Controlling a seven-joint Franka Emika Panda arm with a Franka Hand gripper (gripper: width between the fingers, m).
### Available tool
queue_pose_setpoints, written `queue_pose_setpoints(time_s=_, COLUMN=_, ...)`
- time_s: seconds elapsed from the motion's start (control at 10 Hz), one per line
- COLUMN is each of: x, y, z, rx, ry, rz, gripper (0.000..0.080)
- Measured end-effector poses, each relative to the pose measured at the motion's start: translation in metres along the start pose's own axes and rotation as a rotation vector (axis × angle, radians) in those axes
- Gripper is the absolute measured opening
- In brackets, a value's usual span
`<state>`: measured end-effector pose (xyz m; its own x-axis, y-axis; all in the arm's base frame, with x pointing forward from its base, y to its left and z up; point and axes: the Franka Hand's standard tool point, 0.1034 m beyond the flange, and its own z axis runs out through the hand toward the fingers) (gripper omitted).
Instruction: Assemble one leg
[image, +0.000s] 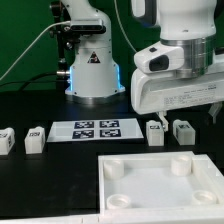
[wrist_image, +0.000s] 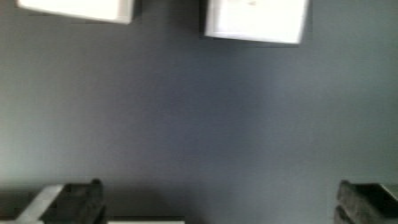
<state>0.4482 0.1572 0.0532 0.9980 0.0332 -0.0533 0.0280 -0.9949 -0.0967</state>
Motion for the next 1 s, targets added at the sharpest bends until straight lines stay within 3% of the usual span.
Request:
queue_pose_setpoints(time_s=0.4, x=-0.017, y=-0.021, z=0.007, rx=-0.005, ry=-0.038, rz=0.001, gripper=0.0649)
queue_pose_setpoints(time_s=0.5, x=-0.027, y=-0.018, z=0.007, rx=-0.021, ry=-0.143, rz=0.008, gripper=0.0649)
queue_pose_setpoints(time_s=0.8, x=-0.026, y=-0.026, z=0.005, rx=-0.035, ry=-0.452, rz=0.040, gripper=0.0649)
queue_pose_setpoints(time_s=1.0, x=-0.025, y=-0.023, z=0.003, rx=-0.045, ry=-0.645, rz=0.050, gripper=0.0649)
